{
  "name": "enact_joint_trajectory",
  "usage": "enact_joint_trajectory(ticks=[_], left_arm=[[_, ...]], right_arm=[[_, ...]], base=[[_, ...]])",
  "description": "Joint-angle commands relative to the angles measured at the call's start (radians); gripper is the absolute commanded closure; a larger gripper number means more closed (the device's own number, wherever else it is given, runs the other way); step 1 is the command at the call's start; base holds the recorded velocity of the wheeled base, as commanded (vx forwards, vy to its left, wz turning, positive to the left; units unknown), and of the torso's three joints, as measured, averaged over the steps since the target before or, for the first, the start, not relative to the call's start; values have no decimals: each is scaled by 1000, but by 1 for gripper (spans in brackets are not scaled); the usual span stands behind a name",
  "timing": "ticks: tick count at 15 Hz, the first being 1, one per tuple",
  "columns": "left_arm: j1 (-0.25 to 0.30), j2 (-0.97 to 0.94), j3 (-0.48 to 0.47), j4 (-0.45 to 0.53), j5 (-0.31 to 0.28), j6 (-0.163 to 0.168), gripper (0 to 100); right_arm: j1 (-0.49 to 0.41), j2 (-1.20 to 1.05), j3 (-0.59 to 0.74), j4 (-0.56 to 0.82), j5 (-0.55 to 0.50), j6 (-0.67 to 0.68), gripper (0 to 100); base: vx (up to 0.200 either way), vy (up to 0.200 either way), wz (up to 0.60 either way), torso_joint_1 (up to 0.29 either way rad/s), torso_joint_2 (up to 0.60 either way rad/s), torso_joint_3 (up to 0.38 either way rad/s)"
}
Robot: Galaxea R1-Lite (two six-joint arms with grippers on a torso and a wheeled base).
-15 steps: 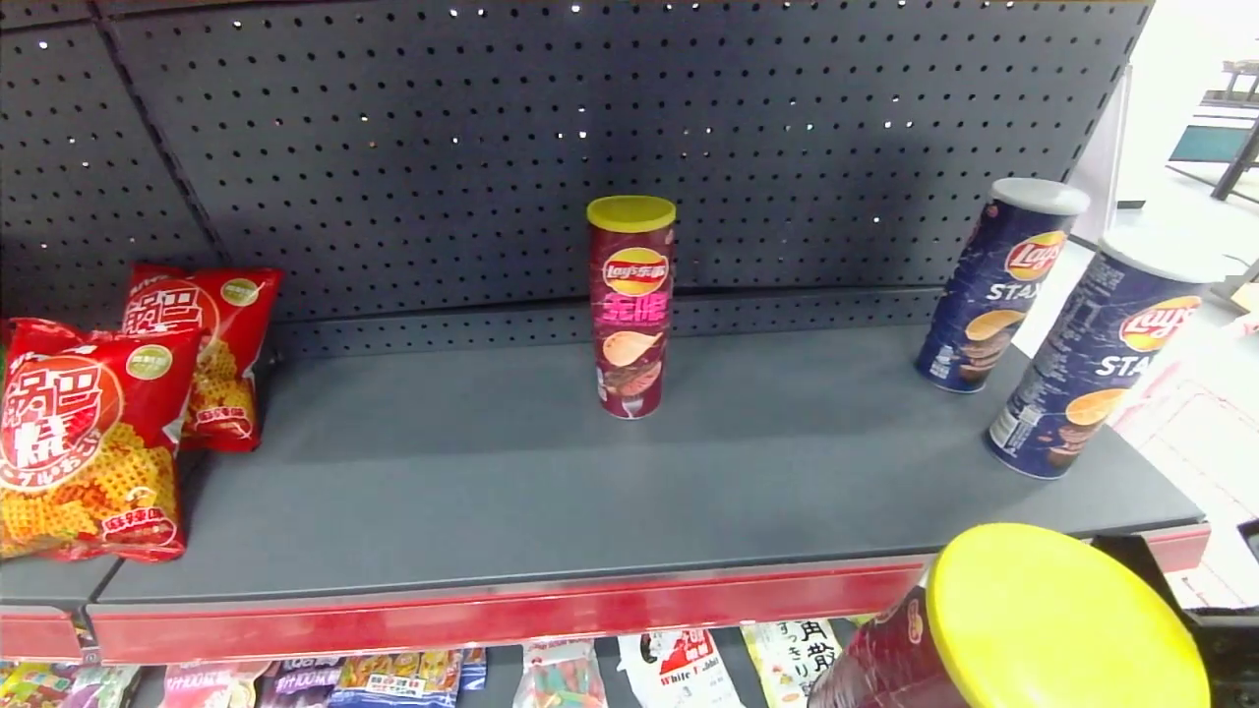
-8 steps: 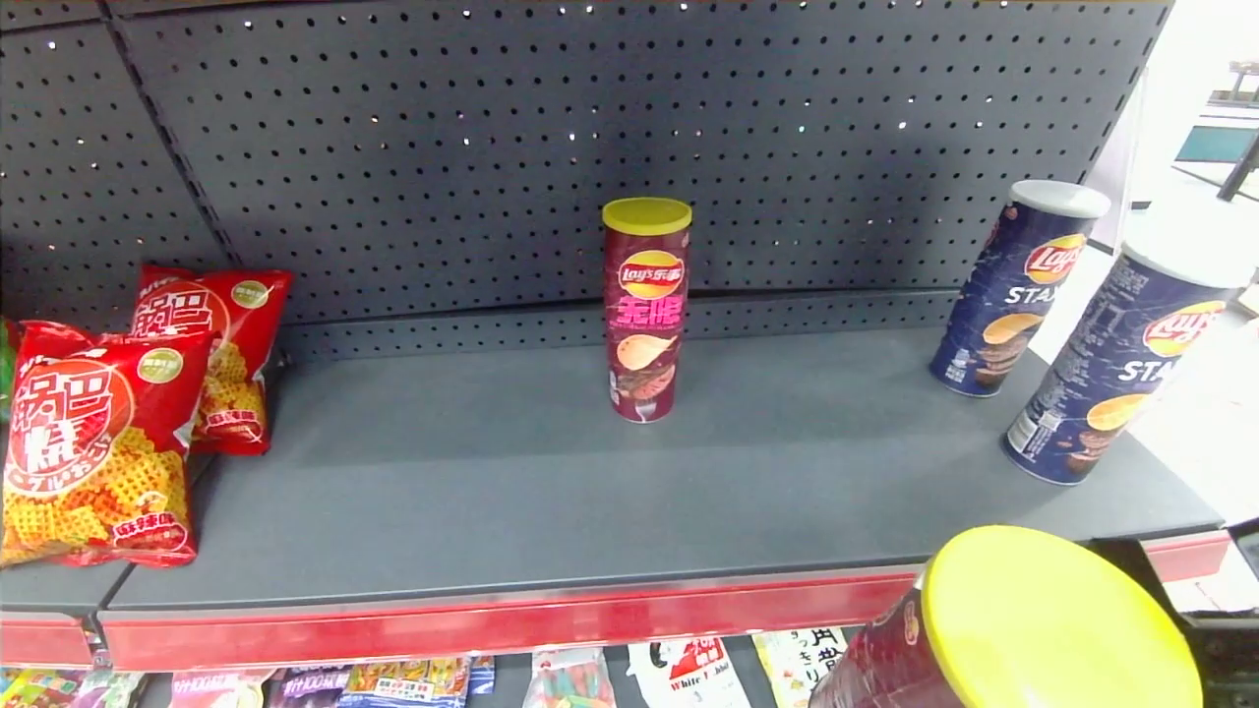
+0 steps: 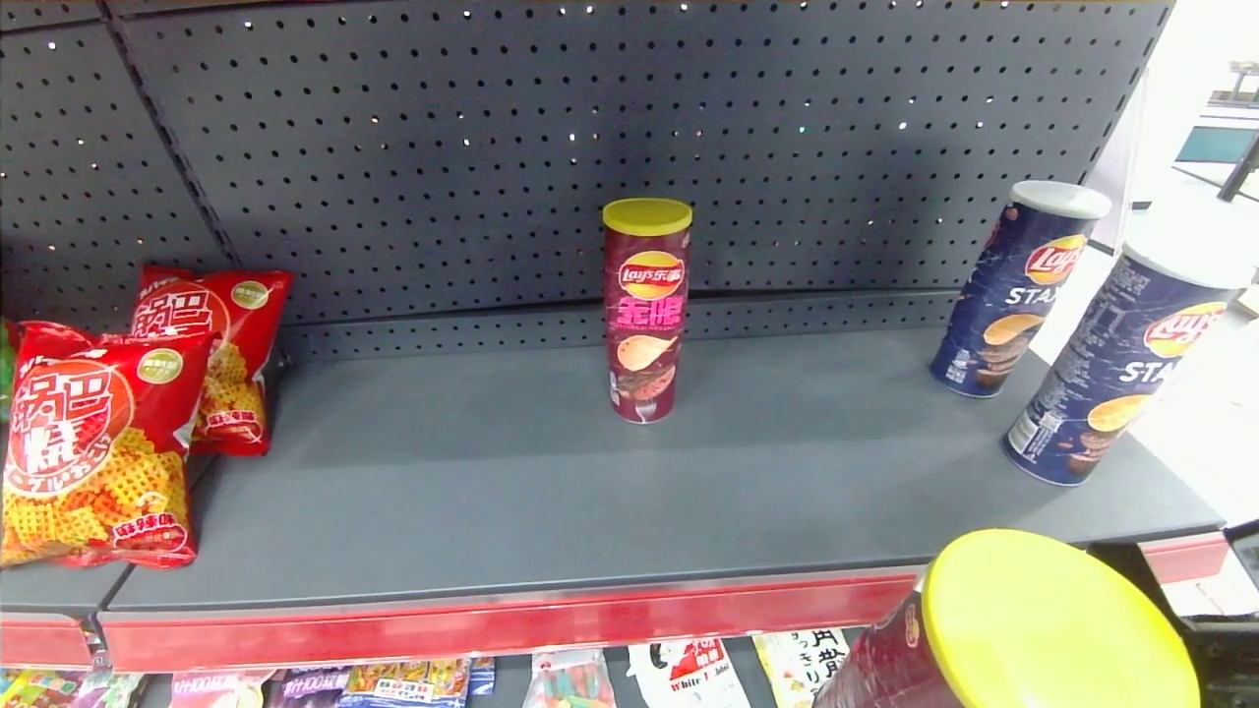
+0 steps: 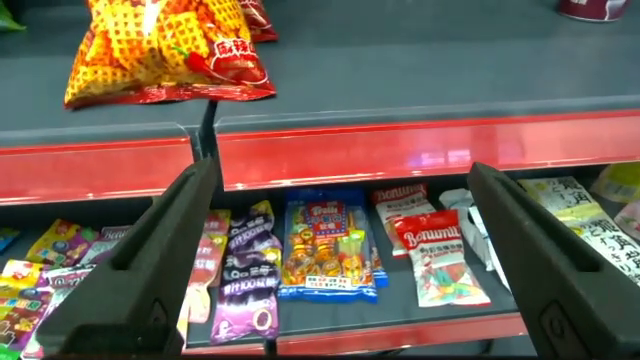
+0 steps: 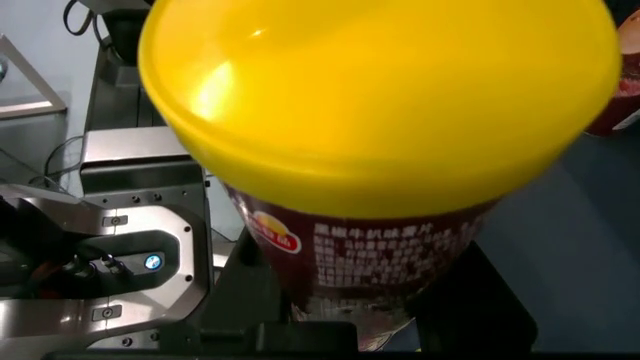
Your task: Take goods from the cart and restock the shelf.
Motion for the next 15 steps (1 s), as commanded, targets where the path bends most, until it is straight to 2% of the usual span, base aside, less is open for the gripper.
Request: enact_joint_trajectory(ticks=[1, 15], left_arm=[[0, 1, 0, 0, 1, -1, 0], [0, 1, 0, 0, -1, -7, 0]], right_arm=[[1, -1, 6, 0, 1, 1, 100], [1, -19, 42, 0, 1, -1, 100]], base=[[0, -200, 0, -7, 2, 7], [0, 0, 0, 0, 0, 0]])
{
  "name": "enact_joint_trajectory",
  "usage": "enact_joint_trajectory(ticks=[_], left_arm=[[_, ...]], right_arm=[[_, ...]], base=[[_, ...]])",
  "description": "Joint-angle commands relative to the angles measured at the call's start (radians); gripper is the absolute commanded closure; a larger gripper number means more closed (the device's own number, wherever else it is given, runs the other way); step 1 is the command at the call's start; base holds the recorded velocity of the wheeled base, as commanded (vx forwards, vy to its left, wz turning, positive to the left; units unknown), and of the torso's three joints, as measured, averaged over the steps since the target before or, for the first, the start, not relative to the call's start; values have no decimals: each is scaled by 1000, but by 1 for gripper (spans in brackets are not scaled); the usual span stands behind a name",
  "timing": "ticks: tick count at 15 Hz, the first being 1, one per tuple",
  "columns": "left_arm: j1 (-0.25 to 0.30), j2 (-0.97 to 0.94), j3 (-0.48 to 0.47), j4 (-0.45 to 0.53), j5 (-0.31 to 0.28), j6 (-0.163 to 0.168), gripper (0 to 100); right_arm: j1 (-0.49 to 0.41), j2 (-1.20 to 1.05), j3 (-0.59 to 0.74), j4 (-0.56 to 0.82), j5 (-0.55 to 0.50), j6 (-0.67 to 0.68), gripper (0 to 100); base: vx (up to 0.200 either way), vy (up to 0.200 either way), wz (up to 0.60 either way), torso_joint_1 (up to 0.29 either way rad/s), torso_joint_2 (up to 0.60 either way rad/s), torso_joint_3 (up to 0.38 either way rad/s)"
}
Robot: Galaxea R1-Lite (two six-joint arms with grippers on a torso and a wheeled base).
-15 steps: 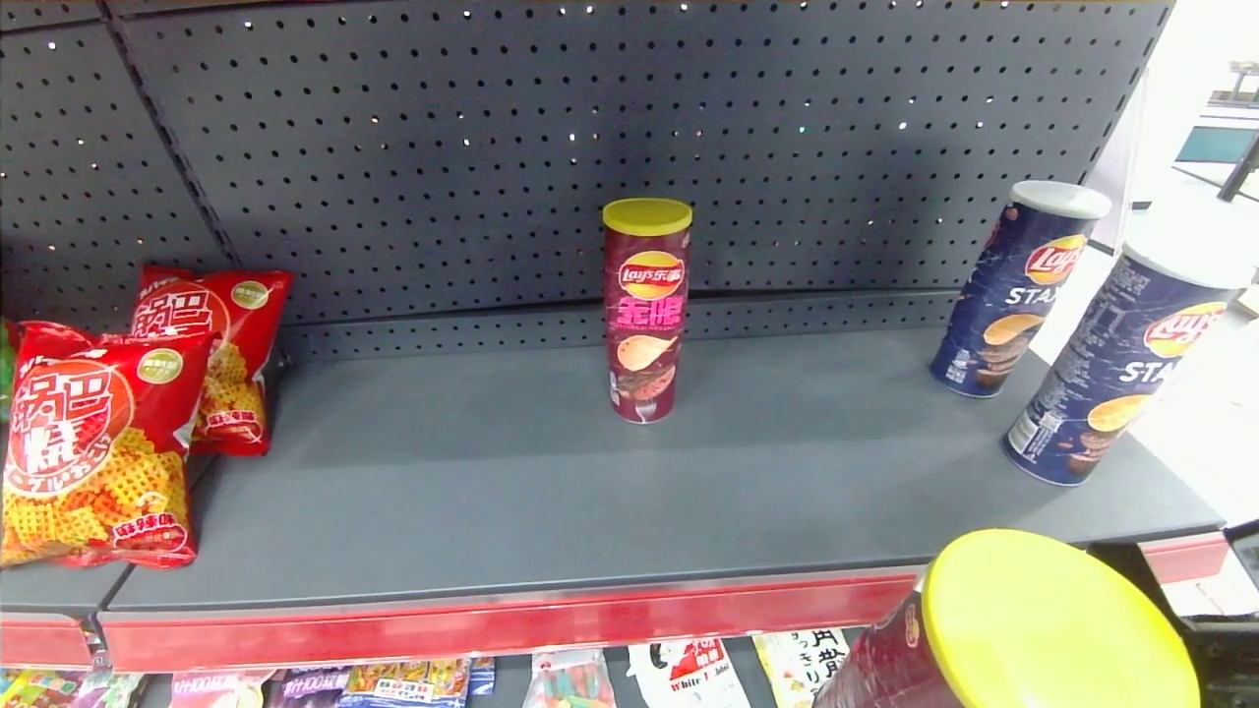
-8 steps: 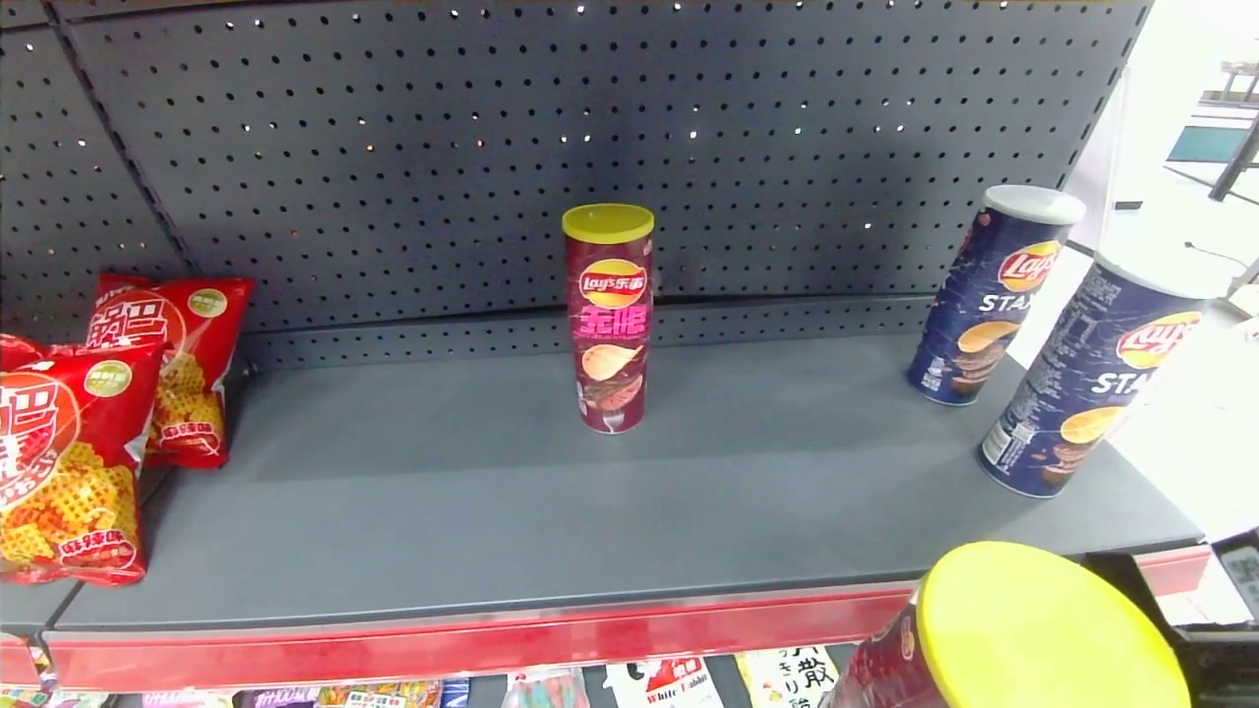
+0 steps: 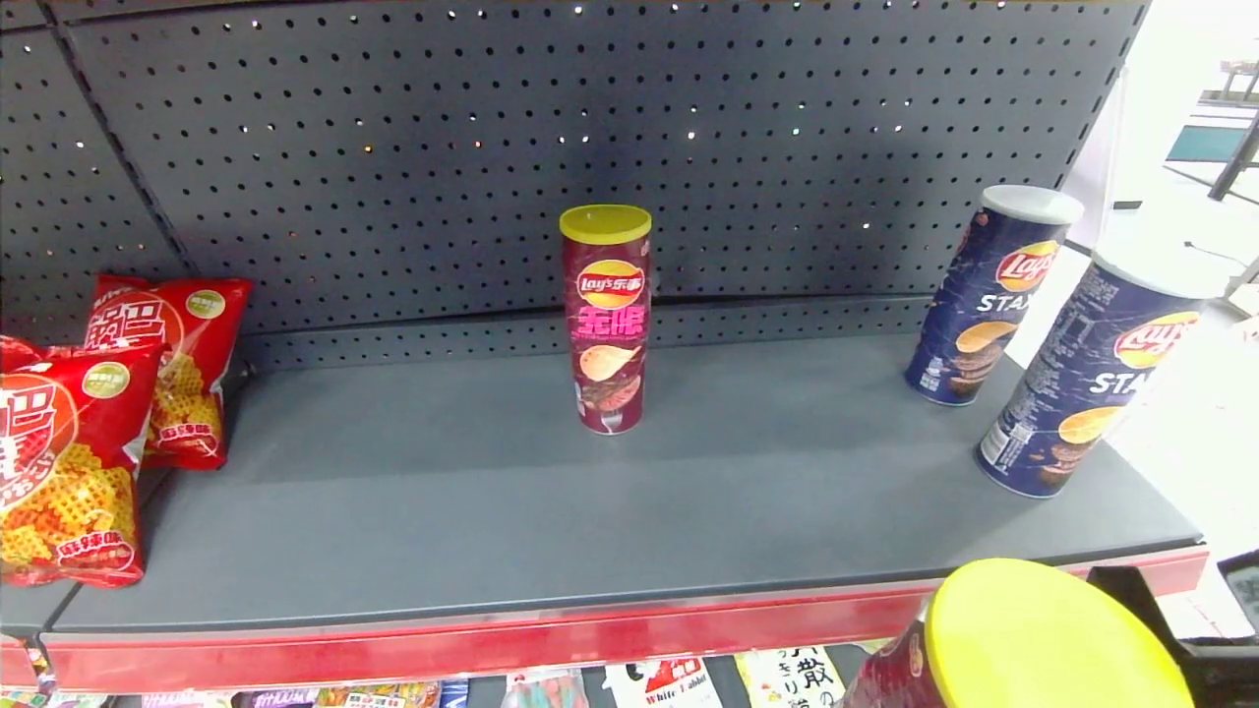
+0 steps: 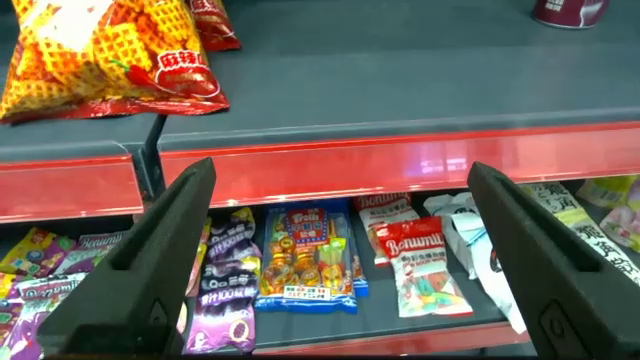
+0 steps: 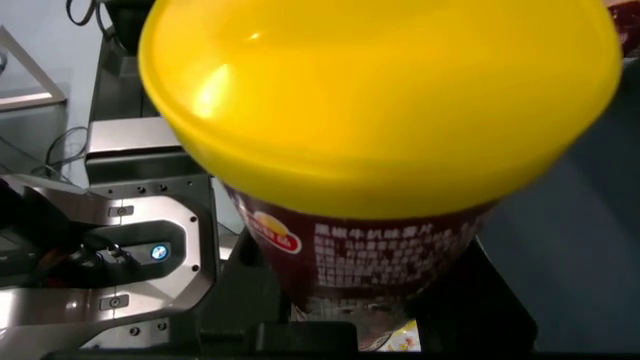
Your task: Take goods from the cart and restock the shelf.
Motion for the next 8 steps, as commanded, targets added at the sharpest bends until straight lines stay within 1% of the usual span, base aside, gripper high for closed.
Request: enact_joint_trajectory(ticks=[1, 3, 5, 8], left_arm=[[0, 1, 0, 0, -1, 1, 0], [0, 1, 0, 0, -1, 4, 0], [0, 1, 0, 0, 1, -1, 0], [0, 1, 0, 0, -1, 1, 0]], right_arm=[[1, -13, 12, -1, 0, 0, 100], [1, -14, 13, -1, 0, 0, 100], [2, -19, 12, -1, 0, 0, 100], [2, -19, 10, -1, 0, 0, 100]], base=[[200, 0, 0, 2, 2, 12], [200, 0, 0, -12, 7, 2], [0, 0, 0, 0, 0, 0], [0, 0, 0, 0, 0, 0]])
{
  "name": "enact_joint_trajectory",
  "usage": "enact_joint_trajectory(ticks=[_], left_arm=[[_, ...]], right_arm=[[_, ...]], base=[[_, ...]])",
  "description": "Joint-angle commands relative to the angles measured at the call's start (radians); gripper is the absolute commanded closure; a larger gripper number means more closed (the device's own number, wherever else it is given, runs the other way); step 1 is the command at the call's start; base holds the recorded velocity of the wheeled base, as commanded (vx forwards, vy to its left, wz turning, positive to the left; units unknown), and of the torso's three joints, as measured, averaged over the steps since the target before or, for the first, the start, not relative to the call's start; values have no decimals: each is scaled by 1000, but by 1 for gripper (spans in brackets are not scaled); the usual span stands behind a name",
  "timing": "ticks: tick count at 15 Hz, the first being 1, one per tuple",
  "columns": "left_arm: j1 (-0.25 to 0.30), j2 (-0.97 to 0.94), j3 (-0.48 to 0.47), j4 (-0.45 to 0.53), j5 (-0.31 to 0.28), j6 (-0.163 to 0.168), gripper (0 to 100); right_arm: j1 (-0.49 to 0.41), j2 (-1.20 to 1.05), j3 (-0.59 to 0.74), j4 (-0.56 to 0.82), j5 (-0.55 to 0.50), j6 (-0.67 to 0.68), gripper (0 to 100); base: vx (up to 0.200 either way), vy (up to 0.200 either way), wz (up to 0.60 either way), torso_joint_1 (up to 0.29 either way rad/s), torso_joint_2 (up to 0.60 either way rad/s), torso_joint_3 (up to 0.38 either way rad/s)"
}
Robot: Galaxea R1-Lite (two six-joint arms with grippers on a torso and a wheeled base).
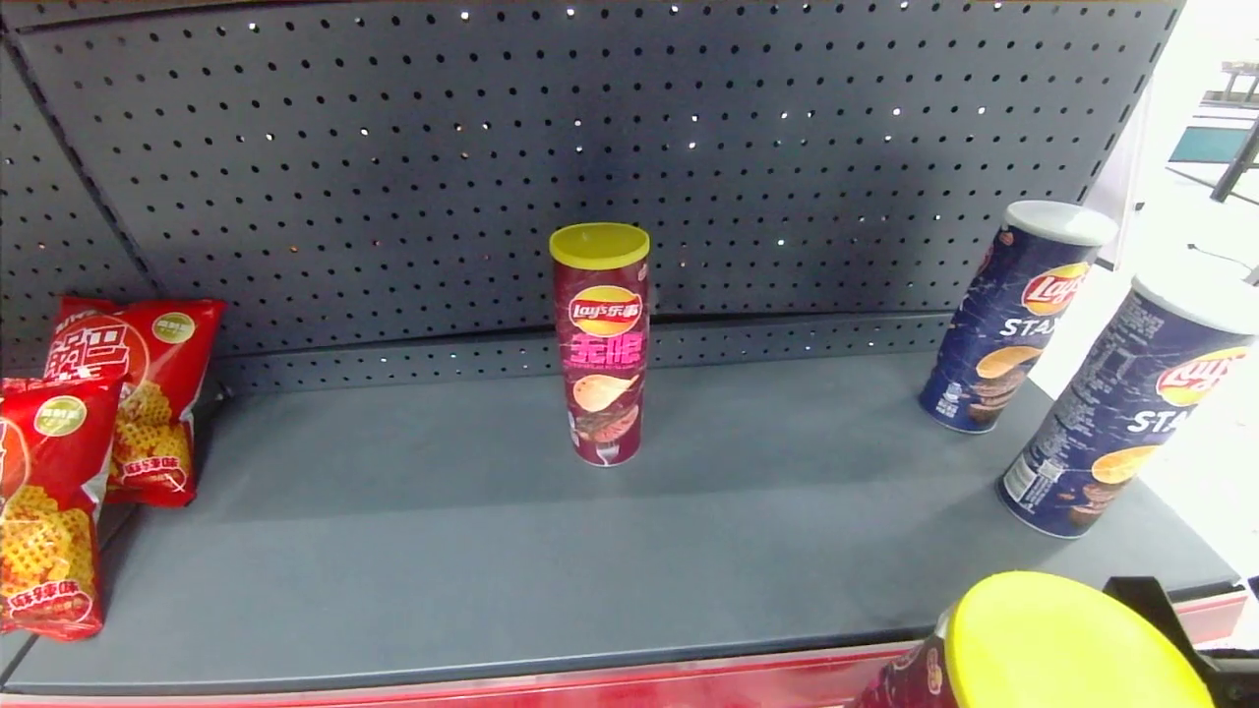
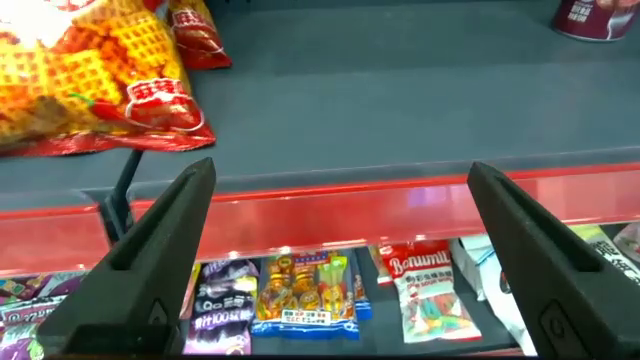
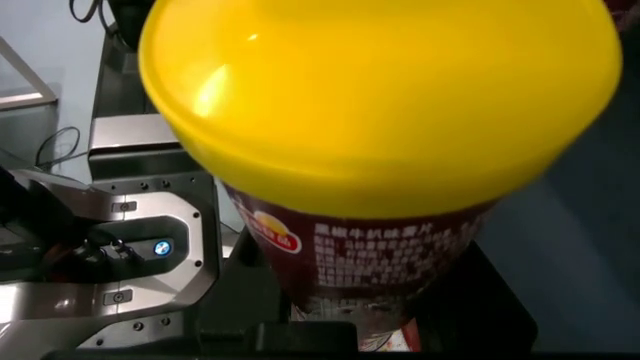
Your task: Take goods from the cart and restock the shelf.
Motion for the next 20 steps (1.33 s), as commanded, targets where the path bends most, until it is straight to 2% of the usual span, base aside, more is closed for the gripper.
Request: enact_joint_trajectory(ticks=[1, 5, 6, 7, 8, 16, 17, 18, 19, 20], left_arm=[[0, 1, 0, 0, 1, -1, 0], [0, 1, -1, 0, -7, -4, 0], [0, 6, 0, 0, -8, 8, 0], [0, 0, 0, -3, -16, 41, 0], [0, 0, 0, -6, -31, 99, 0], [0, 0, 0, -12, -36, 97, 0], [-3, 38, -90, -77, -53, 85, 0], [-60, 284, -235, -255, -56, 53, 0], [-98, 379, -251, -341, -39, 38, 0], [-167, 545, -294, -494, 4, 30, 0]], right_arm=[[2, -1, -3, 0, 0, 0, 100], [2, 5, -10, 0, -2, 7, 100], [2, 4, -14, 0, 0, 18, 100], [2, 5, -20, 0, 0, 24, 100], [2, 5, -27, 0, 0, 34, 100], [8, 12, -103, 2, 0, 92, 100], [31, 22, -138, 2, 0, 112, 100], [49, 30, -144, 2, -2, 119, 100], [55, 38, -145, 2, -2, 121, 100], [71, 82, -147, -1, -2, 116, 100]], base=[[0, 0, 0, 0, 0, 0], [0, 0, 0, 0, 0, 0], [0, 0, 0, 0, 0, 0], [0, 0, 0, 0, 0, 0], [0, 0, 0, 0, 0, 0], [0, 0, 0, 0, 0, 0], [0, 0, 0, 0, 0, 0], [0, 0, 0, 0, 0, 0], [0, 0, 0, 0, 0, 0], [0, 0, 0, 0, 0, 0]])
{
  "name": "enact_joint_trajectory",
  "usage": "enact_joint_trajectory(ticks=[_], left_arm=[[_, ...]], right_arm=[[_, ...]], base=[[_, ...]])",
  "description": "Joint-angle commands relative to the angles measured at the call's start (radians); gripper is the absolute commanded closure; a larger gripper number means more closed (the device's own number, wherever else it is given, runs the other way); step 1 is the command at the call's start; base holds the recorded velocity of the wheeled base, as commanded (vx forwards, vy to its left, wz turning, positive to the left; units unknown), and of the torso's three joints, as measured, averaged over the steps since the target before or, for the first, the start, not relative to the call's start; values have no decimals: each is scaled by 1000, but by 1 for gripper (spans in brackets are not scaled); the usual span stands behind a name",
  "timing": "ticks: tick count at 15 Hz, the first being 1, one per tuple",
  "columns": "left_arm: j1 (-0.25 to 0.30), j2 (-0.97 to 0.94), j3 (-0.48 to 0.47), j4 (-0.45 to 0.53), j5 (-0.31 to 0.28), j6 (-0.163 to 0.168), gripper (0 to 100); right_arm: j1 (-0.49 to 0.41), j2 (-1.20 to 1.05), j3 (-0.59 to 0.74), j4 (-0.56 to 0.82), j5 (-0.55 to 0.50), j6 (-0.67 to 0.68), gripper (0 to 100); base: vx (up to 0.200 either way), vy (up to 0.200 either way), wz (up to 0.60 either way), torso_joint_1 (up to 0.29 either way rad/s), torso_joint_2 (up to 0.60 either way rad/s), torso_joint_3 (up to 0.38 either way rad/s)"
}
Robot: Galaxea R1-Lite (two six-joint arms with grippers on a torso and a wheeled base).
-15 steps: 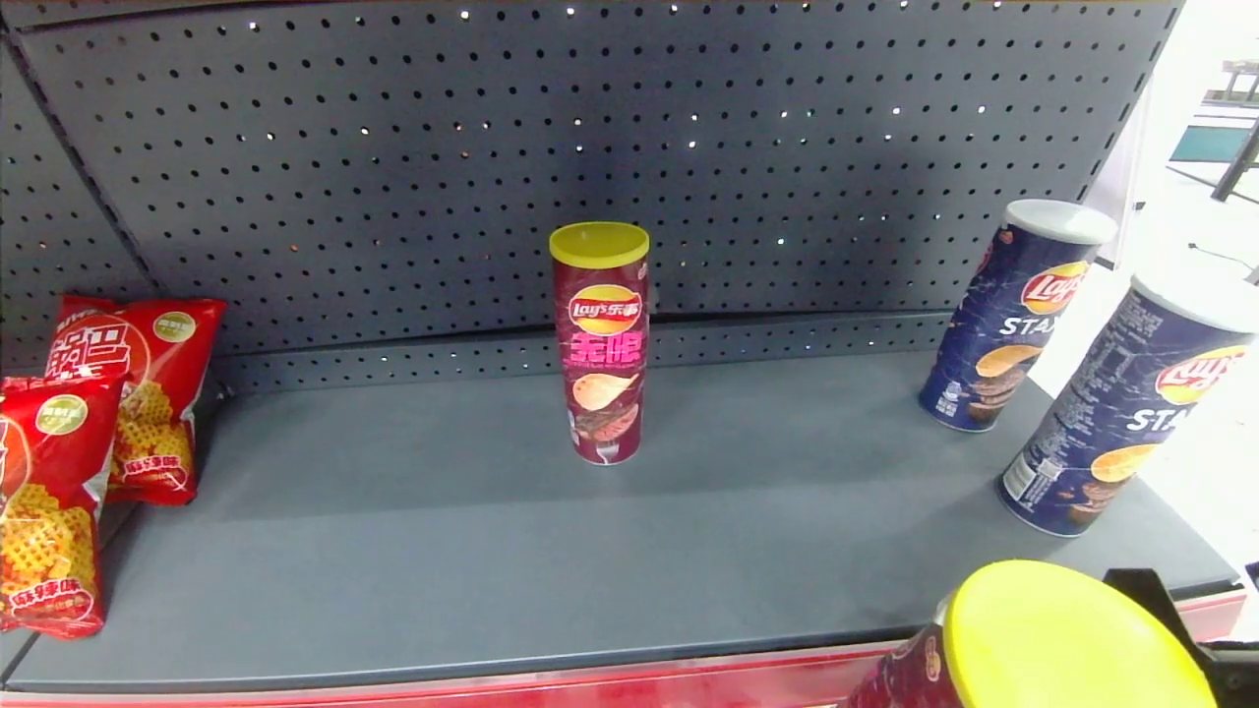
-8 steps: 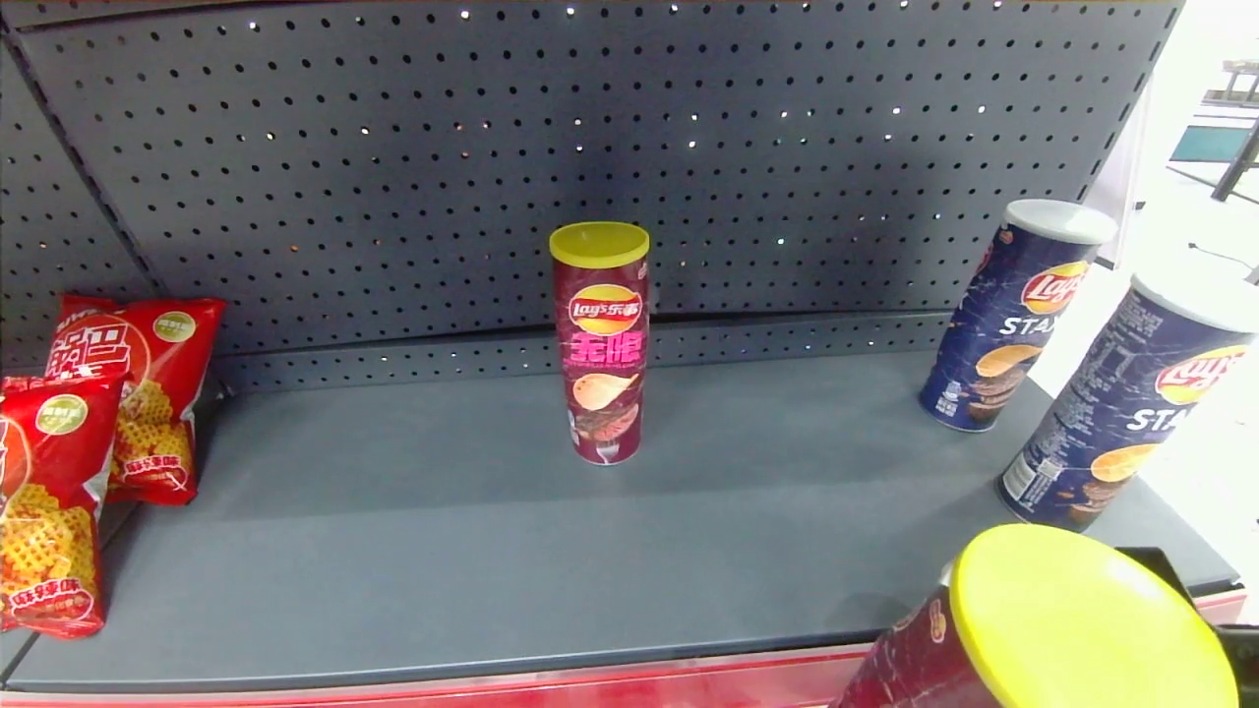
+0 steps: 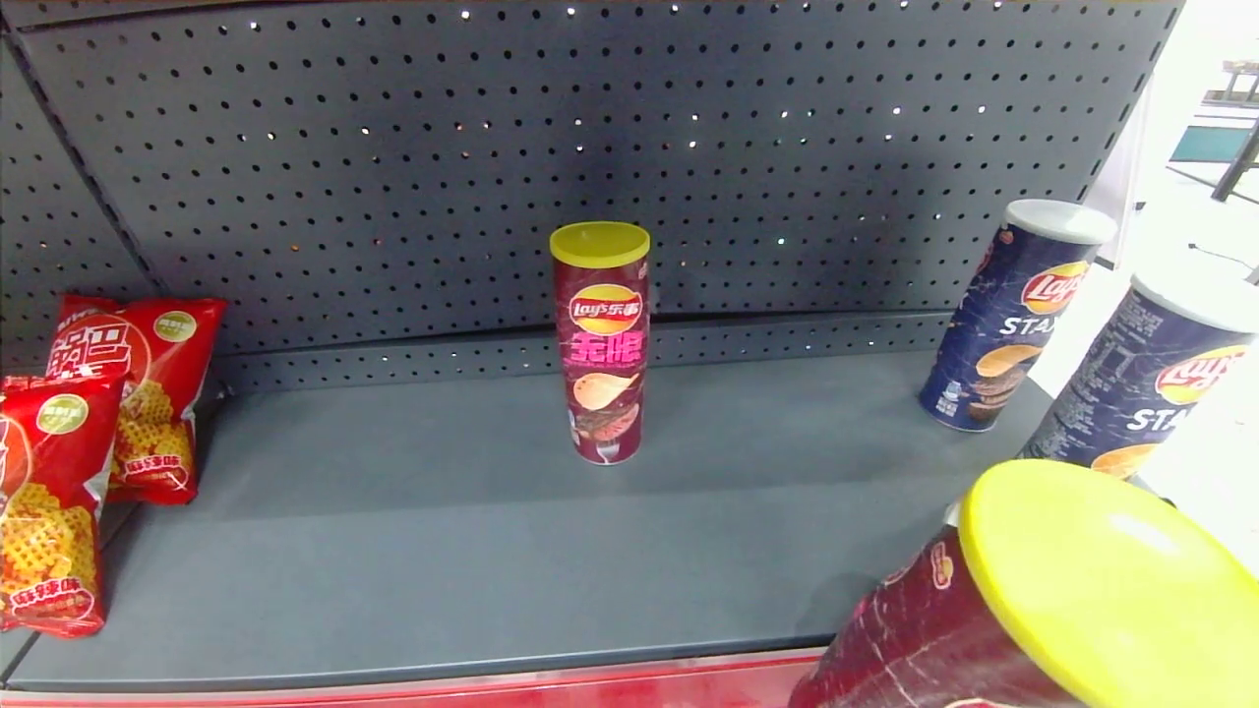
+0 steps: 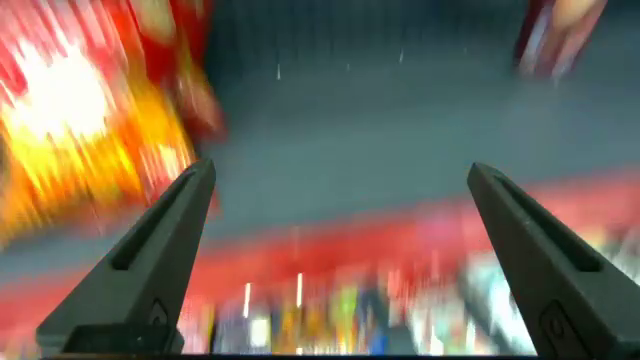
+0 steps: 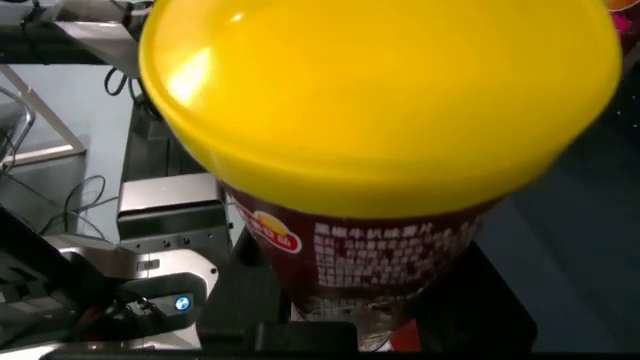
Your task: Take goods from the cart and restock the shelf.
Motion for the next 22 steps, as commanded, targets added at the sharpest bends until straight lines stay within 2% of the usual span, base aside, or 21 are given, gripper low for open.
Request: enact_joint_trajectory(ticks=[1, 3, 4, 5, 6, 7, 8, 10, 12, 18, 22], left_arm=[[-134, 506, -229, -302, 43, -15, 0], [-134, 644, -304, -310, 32, 41, 0], [-138, 725, -343, -315, -11, 86, 0], [-141, 812, -373, -322, -71, 163, 0], [-175, 883, -412, -328, -89, 222, 0], [-250, 943, -444, -332, -83, 233, 0], [-376, 1036, -515, -342, -49, 199, 0], [-454, 1148, -624, -345, -46, 172, 0], [-502, 1265, -691, -345, -46, 170, 0], [-505, 1469, -791, -348, -63, 170, 0], [-499, 1518, -803, -350, -65, 170, 0]], right_arm=[[38, 79, -28, -13, -3, 0, 100], [44, 171, -109, -49, -1, 0, 100], [44, 209, -145, -53, 2, 2, 100], [45, 228, -174, -53, 3, 2, 100], [48, 234, -189, -53, 3, 2, 100], [50, 239, -198, -53, 3, 2, 100], [51, 239, -200, -53, 2, 2, 100], [50, 242, -201, -55, 2, 3, 100], [47, 251, -214, -56, 2, 5, 100], [42, 248, -238, -62, 2, 20, 100], [42, 243, -247, -62, 2, 26, 100]], base=[[0, 0, 0, 0, 0, 0], [0, 0, 0, 0, 0, 0], [0, 0, 0, 0, 0, 0], [0, 0, 0, 0, 0, 0], [0, 0, 0, 0, 0, 0], [0, 0, 0, 0, 0, 0], [0, 0, 0, 0, 0, 0], [0, 0, 0, 0, 0, 0], [0, 0, 0, 0, 0, 0], [0, 0, 0, 0, 0, 0], [0, 0, 0, 0, 0, 0]])
